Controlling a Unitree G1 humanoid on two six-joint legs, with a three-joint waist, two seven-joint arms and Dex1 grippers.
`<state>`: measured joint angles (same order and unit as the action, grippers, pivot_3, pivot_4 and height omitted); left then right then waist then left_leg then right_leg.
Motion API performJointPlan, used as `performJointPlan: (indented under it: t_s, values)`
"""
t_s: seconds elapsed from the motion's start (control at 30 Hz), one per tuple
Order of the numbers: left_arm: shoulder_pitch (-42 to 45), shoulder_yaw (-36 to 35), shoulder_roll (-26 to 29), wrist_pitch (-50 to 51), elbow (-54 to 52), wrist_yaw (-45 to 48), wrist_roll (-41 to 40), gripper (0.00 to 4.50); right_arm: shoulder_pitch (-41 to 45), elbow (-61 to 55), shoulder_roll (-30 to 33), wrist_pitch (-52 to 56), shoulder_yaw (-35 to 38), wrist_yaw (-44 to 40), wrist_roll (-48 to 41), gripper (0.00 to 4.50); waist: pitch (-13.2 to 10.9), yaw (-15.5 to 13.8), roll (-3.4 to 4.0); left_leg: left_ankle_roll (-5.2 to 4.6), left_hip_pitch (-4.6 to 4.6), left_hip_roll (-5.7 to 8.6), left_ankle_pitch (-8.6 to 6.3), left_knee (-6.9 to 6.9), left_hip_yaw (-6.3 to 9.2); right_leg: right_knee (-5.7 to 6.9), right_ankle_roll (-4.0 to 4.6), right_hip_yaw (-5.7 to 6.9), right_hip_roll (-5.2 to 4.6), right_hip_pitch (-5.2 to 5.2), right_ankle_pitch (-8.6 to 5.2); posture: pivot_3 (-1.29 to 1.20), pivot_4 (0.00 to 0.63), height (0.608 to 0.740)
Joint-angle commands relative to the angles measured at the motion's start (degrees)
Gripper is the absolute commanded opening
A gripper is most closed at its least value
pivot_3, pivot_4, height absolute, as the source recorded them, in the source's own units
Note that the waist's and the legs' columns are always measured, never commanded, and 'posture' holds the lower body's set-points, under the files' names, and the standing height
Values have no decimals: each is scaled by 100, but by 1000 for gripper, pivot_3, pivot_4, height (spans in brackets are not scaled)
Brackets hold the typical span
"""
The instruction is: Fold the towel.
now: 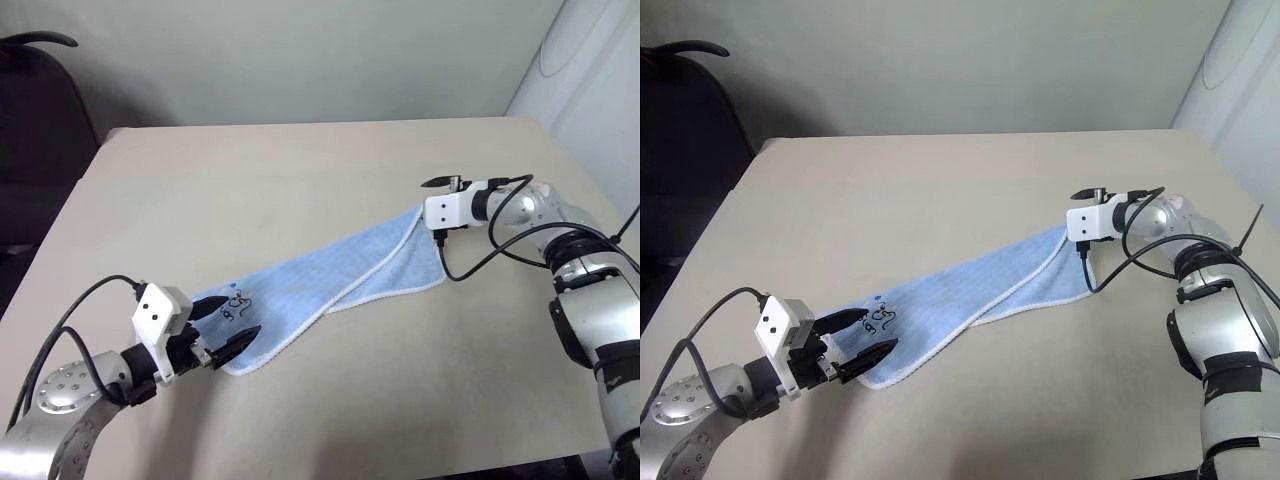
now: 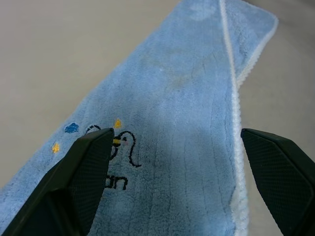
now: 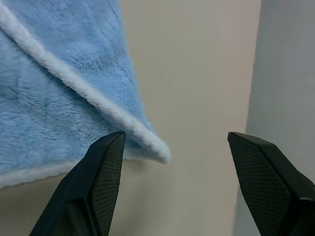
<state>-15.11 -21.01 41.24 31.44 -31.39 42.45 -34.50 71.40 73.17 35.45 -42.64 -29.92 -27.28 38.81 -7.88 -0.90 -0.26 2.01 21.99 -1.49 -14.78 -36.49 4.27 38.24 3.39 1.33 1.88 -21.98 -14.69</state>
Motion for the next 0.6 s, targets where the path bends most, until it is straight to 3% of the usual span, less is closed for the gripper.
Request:
performJointPlan:
  t_s: [0.03,0.17,0.27,0.5,0.53,0.6]
  values:
    - [-17,3,-50,-144,-175,15,8,4500,252,131,-78,2,-344,679,489,3518,0,2,0,-1,1,0,-1,0,0,0,0,0,0,-2,0,0,150,740]
    - [-128,-15,-50,-179,-241,27,47,4500,329,259,-239,154,-624,1302,875,3352,0,2,0,-1,11,-2,-1,1,-2,3,3,0,0,-16,1,0,150,740]
    - [-262,-107,-4,-229,-291,59,98,4500,339,323,-262,166,-741,1500,1022,2651,0,4,0,0,27,-3,-1,0,-2,12,8,1,0,-36,-1,0,150,740]
    - [-383,-322,309,-702,-131,307,548,4500,290,361,-289,151,-711,1529,1020,261,0,12,0,1,36,-6,-1,-4,-3,30,15,2,0,-50,-4,0,150,740]
    - [-356,-347,393,-864,-25,363,697,4500,274,355,-299,161,-707,1582,1021,15,0,13,0,1,35,-6,-1,-4,-3,31,16,2,0,-50,-5,0,150,740]
    - [-248,-361,589,-1175,241,466,1006,4500,243,348,-329,200,-658,1661,972,15,0,14,0,1,35,-7,-1,-5,-3,38,20,2,0,-54,-8,0,150,740]
